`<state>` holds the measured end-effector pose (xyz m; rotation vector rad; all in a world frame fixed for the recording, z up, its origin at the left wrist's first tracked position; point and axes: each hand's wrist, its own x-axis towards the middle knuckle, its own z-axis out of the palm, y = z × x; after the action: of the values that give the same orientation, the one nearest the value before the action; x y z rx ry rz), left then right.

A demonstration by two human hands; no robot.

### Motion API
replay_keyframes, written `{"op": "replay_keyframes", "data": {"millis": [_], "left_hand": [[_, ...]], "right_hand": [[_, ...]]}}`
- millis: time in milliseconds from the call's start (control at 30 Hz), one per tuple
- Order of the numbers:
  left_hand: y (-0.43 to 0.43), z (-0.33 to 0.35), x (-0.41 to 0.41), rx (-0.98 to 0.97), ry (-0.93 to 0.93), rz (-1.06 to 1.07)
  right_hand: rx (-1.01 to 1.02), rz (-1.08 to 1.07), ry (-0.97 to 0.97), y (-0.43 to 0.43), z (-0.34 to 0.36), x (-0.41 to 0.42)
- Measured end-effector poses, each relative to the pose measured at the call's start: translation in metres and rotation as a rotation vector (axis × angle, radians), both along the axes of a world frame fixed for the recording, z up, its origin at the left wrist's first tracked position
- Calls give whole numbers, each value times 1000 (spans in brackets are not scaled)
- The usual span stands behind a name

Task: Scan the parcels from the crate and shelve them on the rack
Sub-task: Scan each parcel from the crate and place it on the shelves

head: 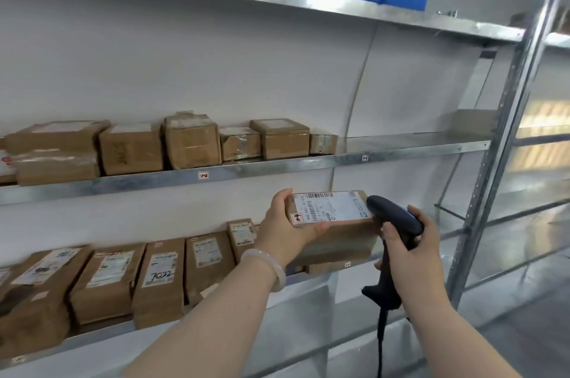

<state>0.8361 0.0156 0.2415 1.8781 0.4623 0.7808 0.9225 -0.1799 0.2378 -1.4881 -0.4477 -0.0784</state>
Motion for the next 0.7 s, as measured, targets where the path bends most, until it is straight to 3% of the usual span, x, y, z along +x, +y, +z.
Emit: {"op": "replay_keyframes", "data": {"millis": [433,700], "left_hand": [[31,73,137,115,-86,-143],[25,103,223,225,-76,-36]], "right_hand": [[140,-106,-106,20,60,123],[191,-73,-150,28,86,221]]}}
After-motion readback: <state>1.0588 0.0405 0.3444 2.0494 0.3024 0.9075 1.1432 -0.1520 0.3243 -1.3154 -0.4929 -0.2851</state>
